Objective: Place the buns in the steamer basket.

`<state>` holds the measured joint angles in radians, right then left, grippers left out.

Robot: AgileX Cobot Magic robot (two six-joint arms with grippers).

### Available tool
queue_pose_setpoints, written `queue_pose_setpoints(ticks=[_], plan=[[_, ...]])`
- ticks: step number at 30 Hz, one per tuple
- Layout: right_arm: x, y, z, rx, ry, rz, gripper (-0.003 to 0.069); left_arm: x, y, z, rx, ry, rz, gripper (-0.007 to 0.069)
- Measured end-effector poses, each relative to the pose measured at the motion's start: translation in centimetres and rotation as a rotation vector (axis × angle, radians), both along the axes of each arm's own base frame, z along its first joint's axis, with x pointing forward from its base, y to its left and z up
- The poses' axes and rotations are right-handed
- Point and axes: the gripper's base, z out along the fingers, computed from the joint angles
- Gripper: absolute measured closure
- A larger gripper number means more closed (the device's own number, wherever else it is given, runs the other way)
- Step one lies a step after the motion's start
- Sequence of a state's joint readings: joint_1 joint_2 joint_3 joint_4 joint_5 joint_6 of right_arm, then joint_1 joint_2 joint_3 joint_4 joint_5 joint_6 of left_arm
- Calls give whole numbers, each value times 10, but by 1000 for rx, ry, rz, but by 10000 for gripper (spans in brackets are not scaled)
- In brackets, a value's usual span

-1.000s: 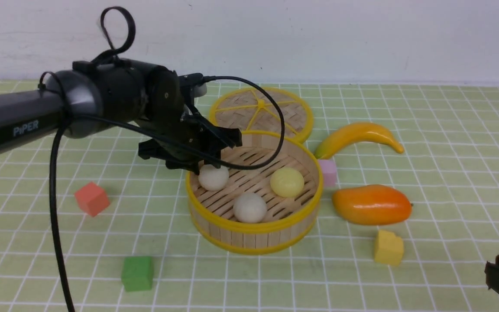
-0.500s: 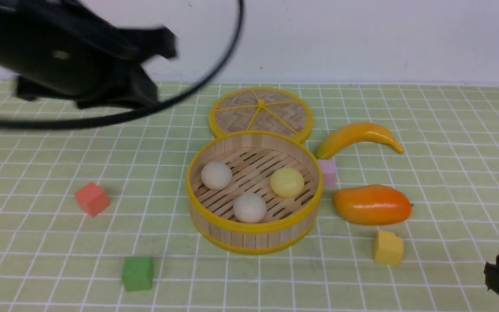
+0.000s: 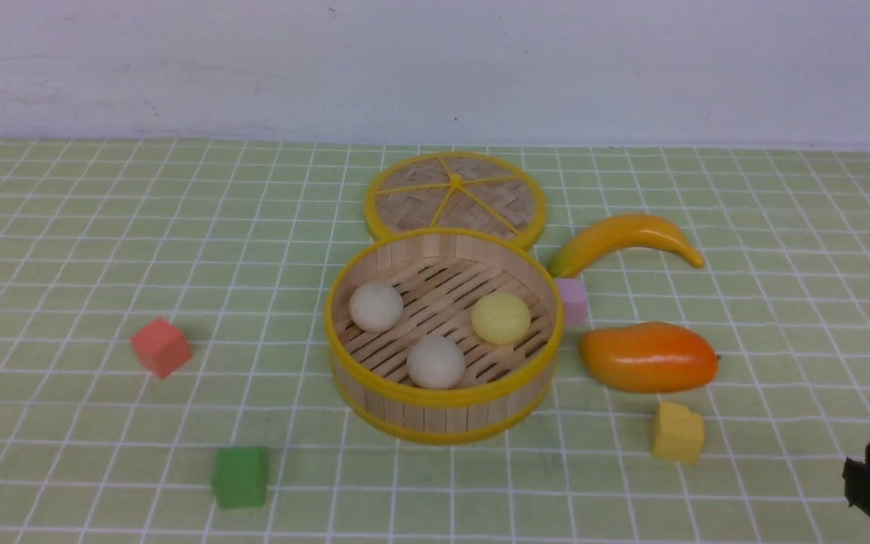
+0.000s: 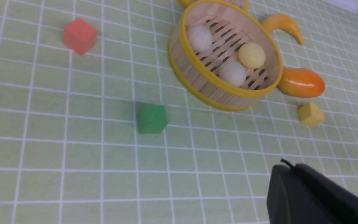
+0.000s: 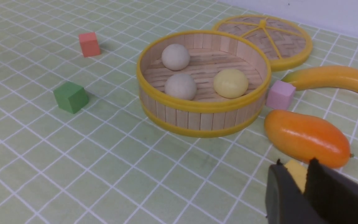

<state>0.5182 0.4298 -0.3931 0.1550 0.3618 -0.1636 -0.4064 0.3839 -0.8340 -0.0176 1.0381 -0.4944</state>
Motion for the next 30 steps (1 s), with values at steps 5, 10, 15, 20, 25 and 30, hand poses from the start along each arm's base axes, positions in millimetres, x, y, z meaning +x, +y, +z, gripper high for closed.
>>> queue_pose_setpoints(ticks=[5, 10, 15, 20, 25, 30], plan=[[0, 0, 0, 0, 0, 0, 524, -8, 4, -6, -4, -14, 2, 638], [0, 0, 0, 0, 0, 0, 519, -8, 4, -7, -2, -6, 1, 638], [0, 0, 0, 0, 0, 0, 519, -8, 5, -8, 15, -2, 9, 638], [0, 0, 0, 0, 0, 0, 516, 0, 14, -13, 109, -50, 95, 638], [0, 0, 0, 0, 1, 0, 510, 12, 20, -36, 69, -168, 227, 638], [0, 0, 0, 0, 1, 0, 504, 9, 18, -75, 75, -387, 228, 638]])
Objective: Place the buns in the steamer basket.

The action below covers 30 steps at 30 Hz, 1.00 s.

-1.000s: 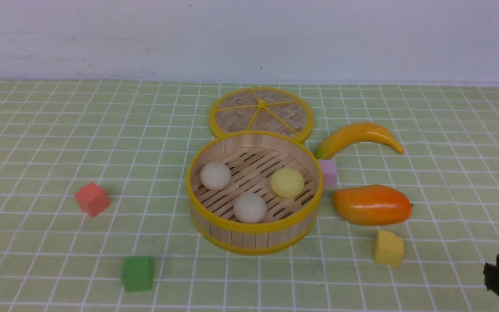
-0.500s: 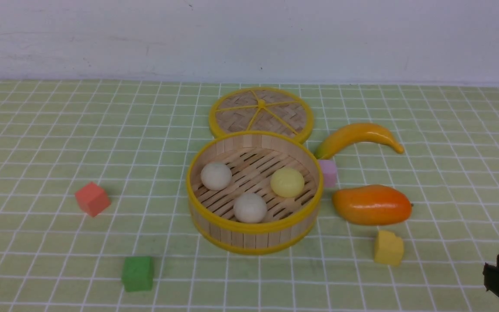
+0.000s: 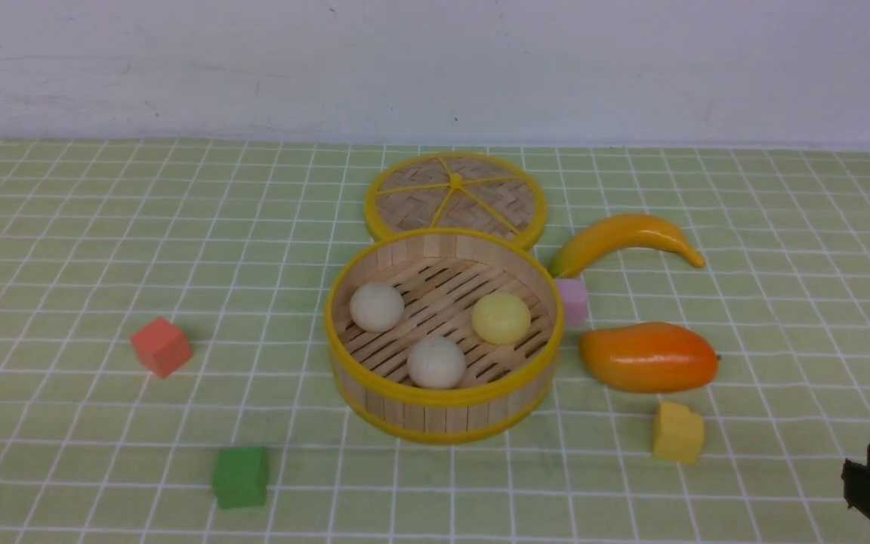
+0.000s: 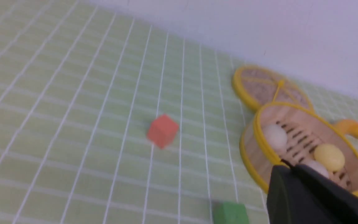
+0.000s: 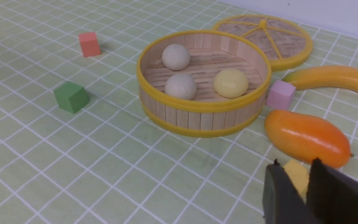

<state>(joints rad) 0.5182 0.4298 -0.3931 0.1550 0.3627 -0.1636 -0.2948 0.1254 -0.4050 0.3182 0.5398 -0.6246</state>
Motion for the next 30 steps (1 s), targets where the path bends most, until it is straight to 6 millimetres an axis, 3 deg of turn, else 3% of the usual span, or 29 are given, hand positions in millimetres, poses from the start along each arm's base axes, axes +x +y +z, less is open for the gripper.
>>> queue_pose_setpoints(ticks=[3, 4, 5, 7, 8, 11, 30], plan=[[0, 0, 0, 0, 0, 0, 500, 0, -5, -34, 10, -60, -11, 638], [0, 0, 0, 0, 0, 0, 500, 0, -5, -36, 11, -62, -15, 638], [0, 0, 0, 0, 0, 0, 496, 4, -7, -60, 46, -58, -7, 638], [0, 0, 0, 0, 0, 0, 495, 7, -7, -75, 70, -33, -3, 638], [0, 0, 0, 0, 0, 0, 491, 10, -8, -99, 96, 35, 1, 638], [0, 0, 0, 0, 0, 0, 486, 10, -8, -123, 82, 151, 1, 637], [0, 0, -1, -1, 3, 0, 468, 10, -8, -125, 63, 167, 5, 627]])
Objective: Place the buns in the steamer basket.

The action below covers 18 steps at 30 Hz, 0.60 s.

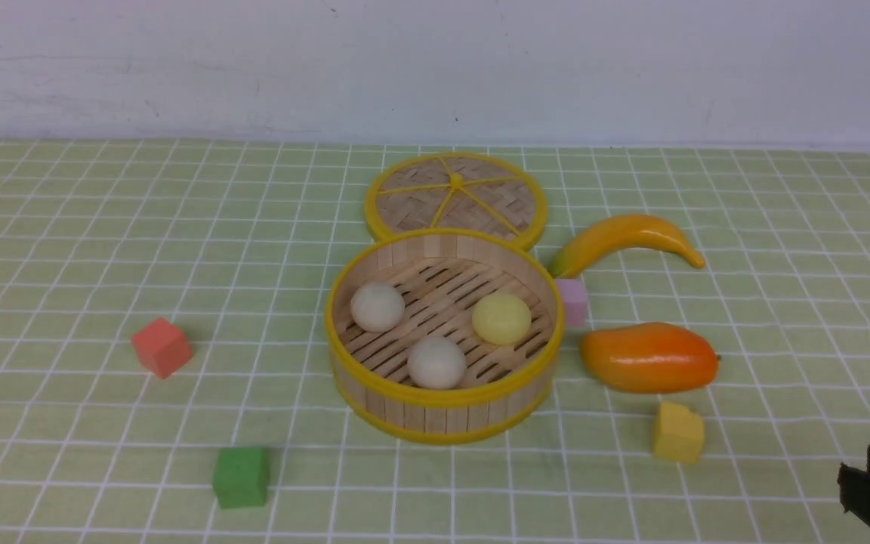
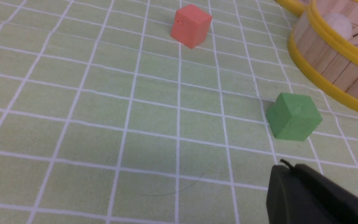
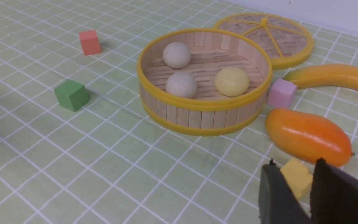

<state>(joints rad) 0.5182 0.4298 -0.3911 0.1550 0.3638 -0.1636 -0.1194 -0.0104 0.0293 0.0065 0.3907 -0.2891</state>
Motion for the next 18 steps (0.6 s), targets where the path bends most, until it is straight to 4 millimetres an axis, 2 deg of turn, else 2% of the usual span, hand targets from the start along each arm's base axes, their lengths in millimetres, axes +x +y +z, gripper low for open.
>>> queue_pose_setpoints(ticks=[10, 18], plan=[[0, 0, 0, 0, 0, -3, 456, 0, 8, 0, -12, 0, 157, 621], [-9, -27, 4, 31, -76, -251, 445, 0, 8, 0, -15, 1, 162, 615]])
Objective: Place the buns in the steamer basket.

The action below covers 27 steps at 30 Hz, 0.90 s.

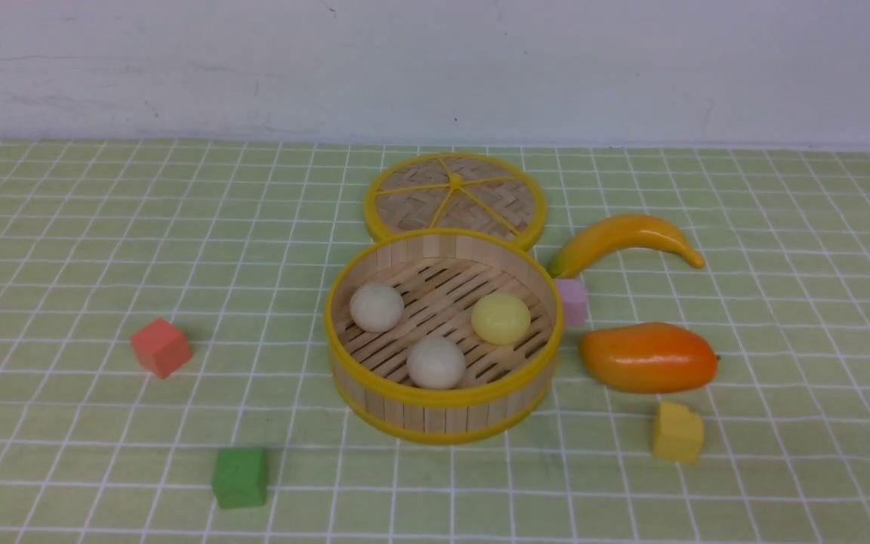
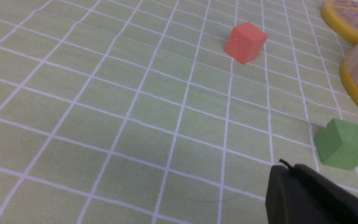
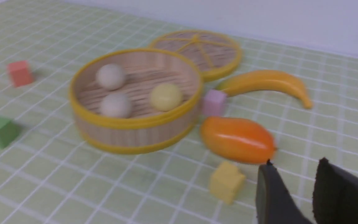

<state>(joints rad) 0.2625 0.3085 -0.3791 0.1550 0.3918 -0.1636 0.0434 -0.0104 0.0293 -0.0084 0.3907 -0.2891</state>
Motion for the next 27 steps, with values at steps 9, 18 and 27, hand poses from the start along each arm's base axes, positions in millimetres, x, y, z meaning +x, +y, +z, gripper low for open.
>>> queue_pose_setpoints(ticks=[9, 18, 27], plan=[[-20, -15, 8, 22, -127, -177, 436, 0, 0, 0, 0, -1, 0, 614], [-30, -17, -37, 26, -154, -198, 425, 0, 0, 0, 0, -1, 0, 604], [-20, -16, -113, -19, 80, -204, 421, 0, 0, 0, 0, -4, 1, 596]])
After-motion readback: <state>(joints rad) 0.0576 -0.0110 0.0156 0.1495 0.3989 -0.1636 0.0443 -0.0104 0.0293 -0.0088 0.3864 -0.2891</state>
